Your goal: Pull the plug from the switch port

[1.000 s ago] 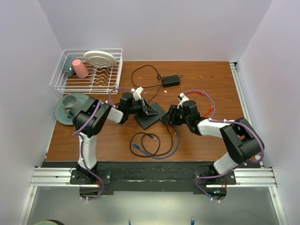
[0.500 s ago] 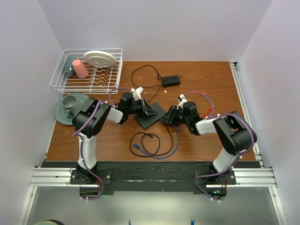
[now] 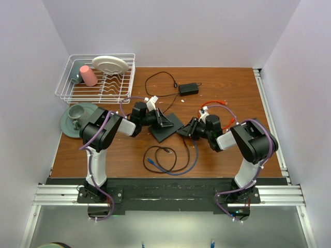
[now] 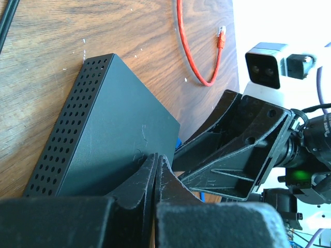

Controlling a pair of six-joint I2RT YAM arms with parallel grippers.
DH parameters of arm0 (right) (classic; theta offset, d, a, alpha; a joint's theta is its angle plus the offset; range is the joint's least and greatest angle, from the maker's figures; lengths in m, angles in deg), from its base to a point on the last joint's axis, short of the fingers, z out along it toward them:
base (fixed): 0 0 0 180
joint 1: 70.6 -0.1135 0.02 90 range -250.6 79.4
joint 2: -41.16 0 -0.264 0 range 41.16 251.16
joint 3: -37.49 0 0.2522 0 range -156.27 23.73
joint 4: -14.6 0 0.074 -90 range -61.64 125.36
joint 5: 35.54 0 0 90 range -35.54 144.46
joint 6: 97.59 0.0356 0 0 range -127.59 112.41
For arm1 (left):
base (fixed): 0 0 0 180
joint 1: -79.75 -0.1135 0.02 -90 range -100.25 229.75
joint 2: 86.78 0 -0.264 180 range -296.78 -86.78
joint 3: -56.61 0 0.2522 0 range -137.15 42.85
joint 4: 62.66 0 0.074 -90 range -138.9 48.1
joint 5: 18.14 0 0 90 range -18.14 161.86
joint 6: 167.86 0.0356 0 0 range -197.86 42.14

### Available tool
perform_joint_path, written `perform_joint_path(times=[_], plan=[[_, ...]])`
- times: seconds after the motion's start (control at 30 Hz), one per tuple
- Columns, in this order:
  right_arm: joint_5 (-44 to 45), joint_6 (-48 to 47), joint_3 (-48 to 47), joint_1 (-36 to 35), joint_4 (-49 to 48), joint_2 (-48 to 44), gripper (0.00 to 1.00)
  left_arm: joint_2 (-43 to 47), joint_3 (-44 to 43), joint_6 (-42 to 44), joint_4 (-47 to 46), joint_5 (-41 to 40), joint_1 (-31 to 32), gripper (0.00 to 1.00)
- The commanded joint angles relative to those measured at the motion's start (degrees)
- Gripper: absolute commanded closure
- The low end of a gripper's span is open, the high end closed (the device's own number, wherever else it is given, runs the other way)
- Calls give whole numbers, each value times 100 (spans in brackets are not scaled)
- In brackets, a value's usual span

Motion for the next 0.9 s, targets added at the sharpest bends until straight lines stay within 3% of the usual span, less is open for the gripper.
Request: perform_joint_path(times=[0.0,0.53,0.73,0.87], plan=[[225,324,47,97,-436,231,61,-246,271,445,1004,-397,-31,100],[268,895,21,176,-665,521,73,-228,288,463,1004,-388,-31,100],[101,1080,3,185,-1033,750,68,-246,297,454,986,-379,-31,100],[93,1063,-67,185,-885,873,78,-228,297,463,995,-371,-31,100]])
